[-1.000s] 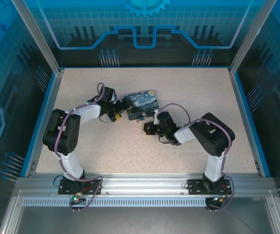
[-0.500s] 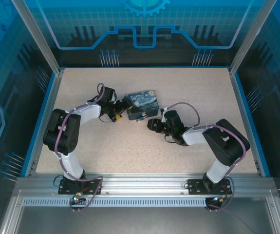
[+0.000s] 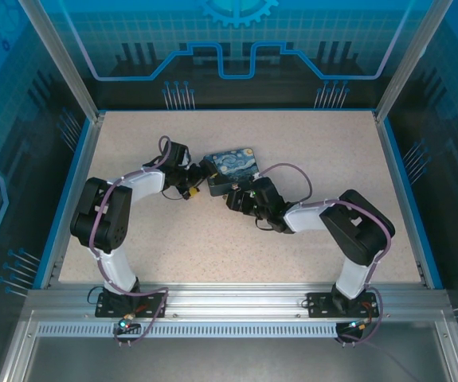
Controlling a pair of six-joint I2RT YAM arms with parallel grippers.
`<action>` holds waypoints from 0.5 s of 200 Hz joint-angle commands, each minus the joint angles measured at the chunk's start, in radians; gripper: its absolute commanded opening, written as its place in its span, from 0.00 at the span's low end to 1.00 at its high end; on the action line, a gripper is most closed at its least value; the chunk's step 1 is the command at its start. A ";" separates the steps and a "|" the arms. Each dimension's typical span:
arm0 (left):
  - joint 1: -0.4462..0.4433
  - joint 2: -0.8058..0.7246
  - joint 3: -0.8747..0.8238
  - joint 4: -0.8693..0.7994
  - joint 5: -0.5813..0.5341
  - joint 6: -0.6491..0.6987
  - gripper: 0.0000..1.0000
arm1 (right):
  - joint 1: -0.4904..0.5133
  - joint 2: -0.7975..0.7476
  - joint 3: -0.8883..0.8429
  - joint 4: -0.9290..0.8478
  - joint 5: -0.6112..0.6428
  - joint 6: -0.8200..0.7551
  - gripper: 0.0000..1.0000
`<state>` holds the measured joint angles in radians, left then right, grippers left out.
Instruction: Unlock the padlock with the key
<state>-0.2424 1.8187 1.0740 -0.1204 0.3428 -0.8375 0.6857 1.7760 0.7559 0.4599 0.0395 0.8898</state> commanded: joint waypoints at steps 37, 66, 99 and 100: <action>-0.001 0.030 -0.001 -0.008 0.034 -0.005 0.94 | -0.015 0.014 0.015 -0.037 0.034 0.004 0.65; -0.001 0.019 0.014 -0.010 0.032 -0.004 0.94 | -0.057 0.000 0.036 -0.044 0.006 -0.028 0.65; -0.002 0.023 0.050 -0.024 0.022 0.004 0.94 | -0.103 0.007 0.074 -0.037 -0.030 -0.057 0.65; -0.002 0.022 0.050 -0.025 0.022 0.004 0.94 | -0.104 0.008 0.075 -0.037 -0.033 -0.059 0.65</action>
<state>-0.2424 1.8229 1.0794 -0.1211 0.3565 -0.8391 0.6140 1.7832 0.7837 0.4263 0.0372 0.8669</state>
